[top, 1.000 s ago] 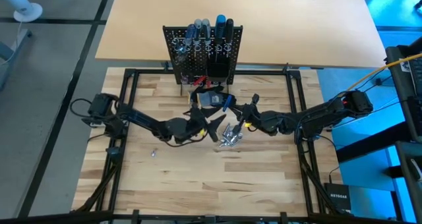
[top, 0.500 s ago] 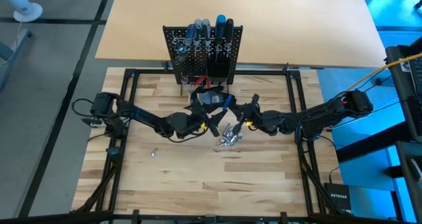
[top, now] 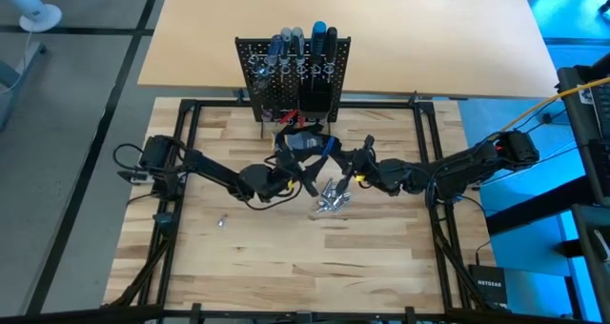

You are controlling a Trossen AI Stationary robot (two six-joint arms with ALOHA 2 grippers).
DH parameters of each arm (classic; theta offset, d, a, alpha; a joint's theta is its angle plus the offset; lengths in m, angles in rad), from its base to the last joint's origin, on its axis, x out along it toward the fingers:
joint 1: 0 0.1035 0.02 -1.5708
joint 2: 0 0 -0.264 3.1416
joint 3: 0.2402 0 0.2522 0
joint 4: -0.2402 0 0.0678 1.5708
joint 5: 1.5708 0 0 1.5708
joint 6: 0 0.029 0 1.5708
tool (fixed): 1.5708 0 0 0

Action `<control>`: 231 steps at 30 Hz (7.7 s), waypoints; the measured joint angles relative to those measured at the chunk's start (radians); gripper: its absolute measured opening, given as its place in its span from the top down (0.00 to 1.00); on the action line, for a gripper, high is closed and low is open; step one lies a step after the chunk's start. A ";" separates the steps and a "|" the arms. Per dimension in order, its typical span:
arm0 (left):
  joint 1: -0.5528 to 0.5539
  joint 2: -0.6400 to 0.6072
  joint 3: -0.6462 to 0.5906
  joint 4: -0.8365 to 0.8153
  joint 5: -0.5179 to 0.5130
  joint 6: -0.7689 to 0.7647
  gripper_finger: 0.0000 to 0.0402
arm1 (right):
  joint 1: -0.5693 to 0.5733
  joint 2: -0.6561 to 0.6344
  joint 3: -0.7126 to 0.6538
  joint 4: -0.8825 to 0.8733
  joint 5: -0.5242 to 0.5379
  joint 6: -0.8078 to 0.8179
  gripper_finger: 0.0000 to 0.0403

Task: Hang tools onto peg board
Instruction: Hang the blue pick tool on the pegboard

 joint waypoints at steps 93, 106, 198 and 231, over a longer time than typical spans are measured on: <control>0.089 -0.091 -0.146 0.020 0.166 0.911 0.99 | 0.176 -0.256 -0.001 -0.612 0.043 0.098 0.51; 0.139 -0.049 -0.155 0.129 0.230 0.779 0.99 | 0.176 -0.256 -0.001 -0.612 0.044 0.102 0.51; 0.356 -0.059 -0.217 0.296 -0.015 0.088 0.97 | 0.176 -0.255 -0.008 -0.586 0.034 0.126 0.51; 0.348 -0.077 -0.218 0.297 -0.047 0.075 0.96 | 0.176 -0.255 -0.008 -0.594 0.034 0.128 0.51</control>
